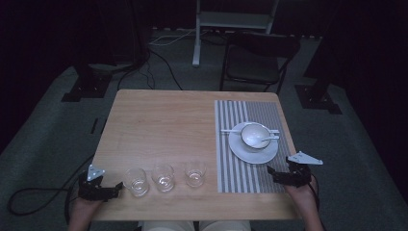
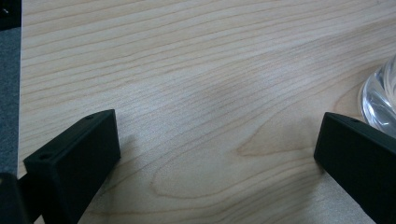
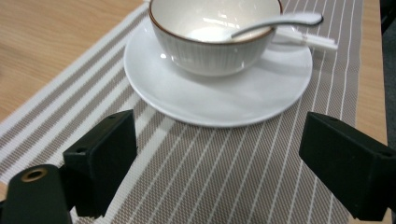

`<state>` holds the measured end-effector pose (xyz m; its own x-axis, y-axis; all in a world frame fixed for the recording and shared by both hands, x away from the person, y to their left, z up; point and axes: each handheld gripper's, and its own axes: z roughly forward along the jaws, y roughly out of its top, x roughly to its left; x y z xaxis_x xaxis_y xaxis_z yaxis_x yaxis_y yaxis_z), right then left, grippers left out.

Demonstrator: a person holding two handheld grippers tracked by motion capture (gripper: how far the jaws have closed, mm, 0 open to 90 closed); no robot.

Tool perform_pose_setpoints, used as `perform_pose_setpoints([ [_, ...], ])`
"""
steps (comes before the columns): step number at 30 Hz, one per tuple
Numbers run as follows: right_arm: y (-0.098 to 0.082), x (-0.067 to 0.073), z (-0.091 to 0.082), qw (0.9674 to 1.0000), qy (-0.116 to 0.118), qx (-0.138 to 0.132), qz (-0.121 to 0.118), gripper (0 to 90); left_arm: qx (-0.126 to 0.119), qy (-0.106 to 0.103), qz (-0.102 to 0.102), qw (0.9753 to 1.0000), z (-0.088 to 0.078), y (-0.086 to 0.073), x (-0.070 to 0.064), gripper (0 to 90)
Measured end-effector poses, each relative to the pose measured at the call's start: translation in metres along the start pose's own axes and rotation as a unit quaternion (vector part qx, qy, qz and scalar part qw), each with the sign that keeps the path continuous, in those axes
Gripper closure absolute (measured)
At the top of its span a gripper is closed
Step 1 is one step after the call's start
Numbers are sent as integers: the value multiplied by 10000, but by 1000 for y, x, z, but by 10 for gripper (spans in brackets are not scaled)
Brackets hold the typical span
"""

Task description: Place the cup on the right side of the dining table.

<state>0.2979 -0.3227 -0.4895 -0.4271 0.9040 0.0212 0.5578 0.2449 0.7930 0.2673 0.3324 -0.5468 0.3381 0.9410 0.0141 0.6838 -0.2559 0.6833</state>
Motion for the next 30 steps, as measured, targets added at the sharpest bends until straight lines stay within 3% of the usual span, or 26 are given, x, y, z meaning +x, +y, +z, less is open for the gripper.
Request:
perform_pose_setpoints([
  [16, 33, 17, 2, 9990, 298, -249, -221, 108, 0, -2, 2, 10000, 0, 0, 0, 7],
  [23, 46, 28, 5, 9983, 304, -334, -377, 108, -6, -9, 6, 10000, 0, 0, 0, 7],
  [30, 64, 43, 10, 9961, 572, -462, -490, 108, -7, -10, 7, 10000, 0, 0, 0, 7],
])
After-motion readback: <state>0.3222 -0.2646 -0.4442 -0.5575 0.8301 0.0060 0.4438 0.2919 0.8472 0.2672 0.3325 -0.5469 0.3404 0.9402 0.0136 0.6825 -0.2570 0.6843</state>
